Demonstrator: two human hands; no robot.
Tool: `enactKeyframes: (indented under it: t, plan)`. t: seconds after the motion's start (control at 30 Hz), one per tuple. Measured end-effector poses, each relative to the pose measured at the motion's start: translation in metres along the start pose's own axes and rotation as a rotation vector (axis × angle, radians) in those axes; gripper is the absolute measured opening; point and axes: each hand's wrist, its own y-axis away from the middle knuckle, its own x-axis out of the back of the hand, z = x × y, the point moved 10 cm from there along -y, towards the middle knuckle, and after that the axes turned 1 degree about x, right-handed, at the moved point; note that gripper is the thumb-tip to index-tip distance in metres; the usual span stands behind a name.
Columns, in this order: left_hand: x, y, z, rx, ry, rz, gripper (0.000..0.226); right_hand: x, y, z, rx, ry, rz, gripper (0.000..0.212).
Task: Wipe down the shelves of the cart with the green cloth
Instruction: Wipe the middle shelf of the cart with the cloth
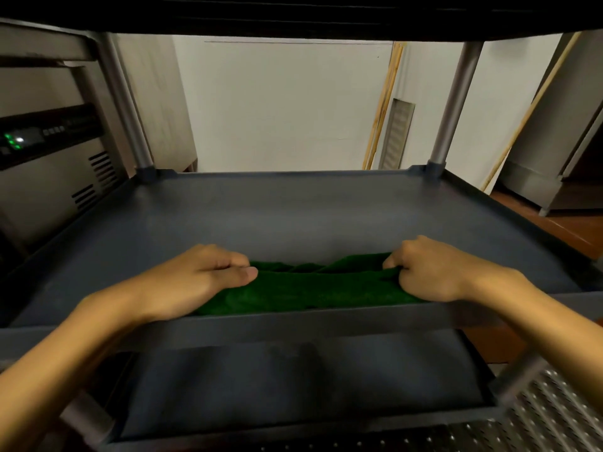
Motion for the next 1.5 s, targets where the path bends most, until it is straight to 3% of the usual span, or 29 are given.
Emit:
enactKeyframes:
  t: [0.33, 0.7, 1.0, 1.5]
  plan:
    - [0.029, 0.032, -0.035, 0.057, 0.002, 0.05, 0.053, -0.006, -0.013, -0.055, 0.076, 0.023, 0.009, 0.047]
    - [0.062, 0.067, -0.068, 0.149, -0.067, 0.114, 0.038, -0.013, -0.033, -0.115, 0.198, 0.07, 0.052, 0.046]
    - [0.082, 0.093, -0.091, 0.148, -0.057, 0.117, 0.059, -0.018, -0.051, -0.165, 0.319, 0.084, 0.06, 0.048]
    - [0.114, 0.132, -0.117, 0.138, -0.324, 0.252, 0.04, -0.02, -0.067, -0.245, 0.519, 0.175, 0.116, 0.036]
